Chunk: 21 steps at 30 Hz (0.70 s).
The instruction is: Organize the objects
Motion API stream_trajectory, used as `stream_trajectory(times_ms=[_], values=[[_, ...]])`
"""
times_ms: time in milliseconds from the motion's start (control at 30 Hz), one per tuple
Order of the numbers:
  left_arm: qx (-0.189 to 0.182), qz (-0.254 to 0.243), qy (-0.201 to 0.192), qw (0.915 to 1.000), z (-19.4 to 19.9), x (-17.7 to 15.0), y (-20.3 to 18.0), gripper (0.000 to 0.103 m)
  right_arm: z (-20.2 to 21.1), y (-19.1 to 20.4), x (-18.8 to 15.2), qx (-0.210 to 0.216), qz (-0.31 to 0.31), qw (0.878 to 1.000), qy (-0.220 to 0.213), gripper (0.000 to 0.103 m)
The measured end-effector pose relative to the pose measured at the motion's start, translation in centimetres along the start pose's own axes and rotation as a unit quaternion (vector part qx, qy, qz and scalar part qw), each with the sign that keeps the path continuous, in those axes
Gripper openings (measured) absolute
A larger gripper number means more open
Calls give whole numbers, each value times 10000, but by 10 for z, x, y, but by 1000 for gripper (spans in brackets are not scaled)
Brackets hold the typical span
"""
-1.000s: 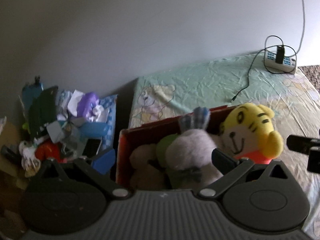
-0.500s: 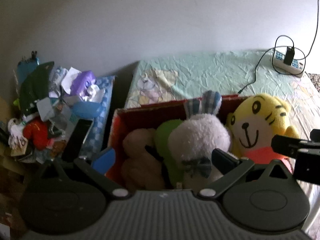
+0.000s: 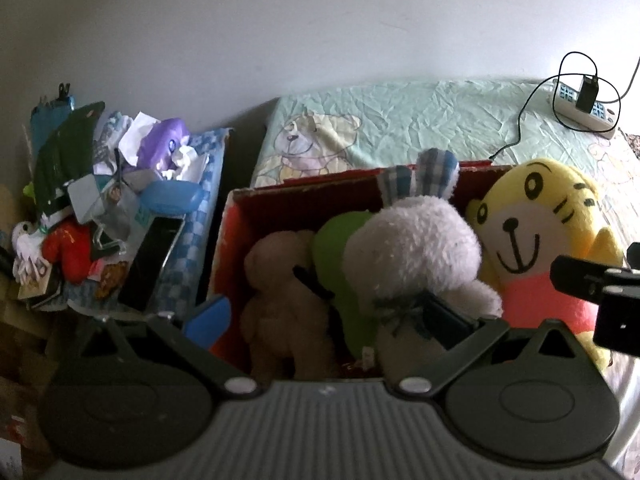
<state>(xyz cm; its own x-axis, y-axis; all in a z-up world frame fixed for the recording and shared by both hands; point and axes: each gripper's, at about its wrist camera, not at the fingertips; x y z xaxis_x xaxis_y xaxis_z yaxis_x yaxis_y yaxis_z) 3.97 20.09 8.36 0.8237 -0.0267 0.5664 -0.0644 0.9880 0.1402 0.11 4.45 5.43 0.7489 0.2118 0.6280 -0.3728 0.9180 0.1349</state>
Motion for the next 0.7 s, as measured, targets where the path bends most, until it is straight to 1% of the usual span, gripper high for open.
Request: stream_trajectory(times_ms=[333,433,700], values=[[-83,140,2,9999,-2,-2,6,103,-9,6,-1,-20,75,9999,120,84],[-56,150,5,9999,-2,-3,8,103,-11,7,0,-56,88,9999,119,84],[-49,163,136,9998,-9,-12,16,103,-14,12,0,-161,58,9998,94,86]])
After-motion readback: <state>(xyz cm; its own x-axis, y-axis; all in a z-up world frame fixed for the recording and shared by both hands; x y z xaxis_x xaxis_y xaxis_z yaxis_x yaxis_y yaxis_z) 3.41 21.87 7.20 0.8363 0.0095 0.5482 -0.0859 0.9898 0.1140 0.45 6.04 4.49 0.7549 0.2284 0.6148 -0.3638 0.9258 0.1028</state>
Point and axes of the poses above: each gripper's, at about its wrist camera, not at the fingertips, and z roughly against the way its jaws point, y to its left, x to its top, and after that the axes turned 2 degrees about -x, right-handed
